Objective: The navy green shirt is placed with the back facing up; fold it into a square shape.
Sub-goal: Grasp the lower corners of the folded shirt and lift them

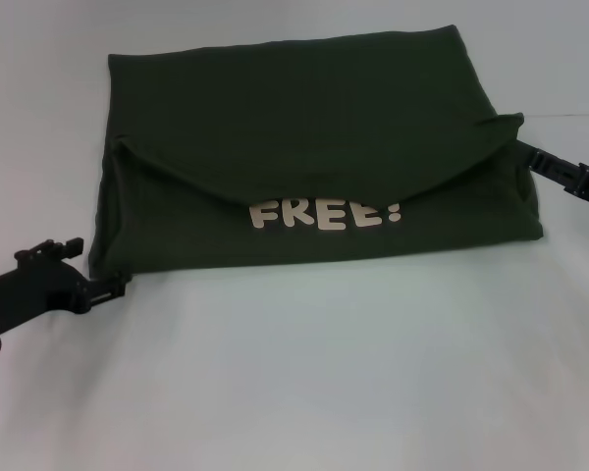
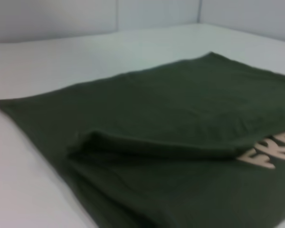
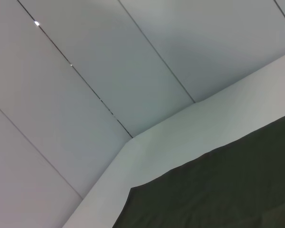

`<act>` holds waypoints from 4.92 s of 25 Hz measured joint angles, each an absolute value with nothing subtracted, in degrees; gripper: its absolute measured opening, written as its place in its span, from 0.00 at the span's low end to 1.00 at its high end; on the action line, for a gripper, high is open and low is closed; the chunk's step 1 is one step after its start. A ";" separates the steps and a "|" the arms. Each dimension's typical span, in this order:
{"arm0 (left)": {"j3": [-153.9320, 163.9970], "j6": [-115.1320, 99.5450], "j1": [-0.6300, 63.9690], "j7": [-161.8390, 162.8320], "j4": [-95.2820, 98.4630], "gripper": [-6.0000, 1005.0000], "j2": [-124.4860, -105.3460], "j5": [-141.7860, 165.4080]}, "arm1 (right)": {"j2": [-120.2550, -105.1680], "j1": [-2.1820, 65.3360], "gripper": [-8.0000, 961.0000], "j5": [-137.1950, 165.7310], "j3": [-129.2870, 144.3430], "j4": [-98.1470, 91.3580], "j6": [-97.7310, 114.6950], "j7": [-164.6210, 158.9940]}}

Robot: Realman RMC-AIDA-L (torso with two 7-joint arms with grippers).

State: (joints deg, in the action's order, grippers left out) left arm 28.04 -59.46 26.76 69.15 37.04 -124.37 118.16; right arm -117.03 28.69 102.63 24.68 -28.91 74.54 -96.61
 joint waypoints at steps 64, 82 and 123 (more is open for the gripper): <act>31.58 -58.89 27.79 75.59 40.35 0.00 -124.03 124.81 | -116.51 26.84 0.71 104.00 24.37 -28.39 74.20 -98.88; 31.68 -60.66 26.96 76.06 40.89 0.00 -124.07 124.81 | -113.38 31.92 0.72 128.79 24.54 -36.45 66.45 -122.97; 31.67 -60.73 28.21 76.20 40.78 0.00 -123.74 124.81 | -116.56 37.15 0.36 129.60 31.70 -30.00 52.26 -123.13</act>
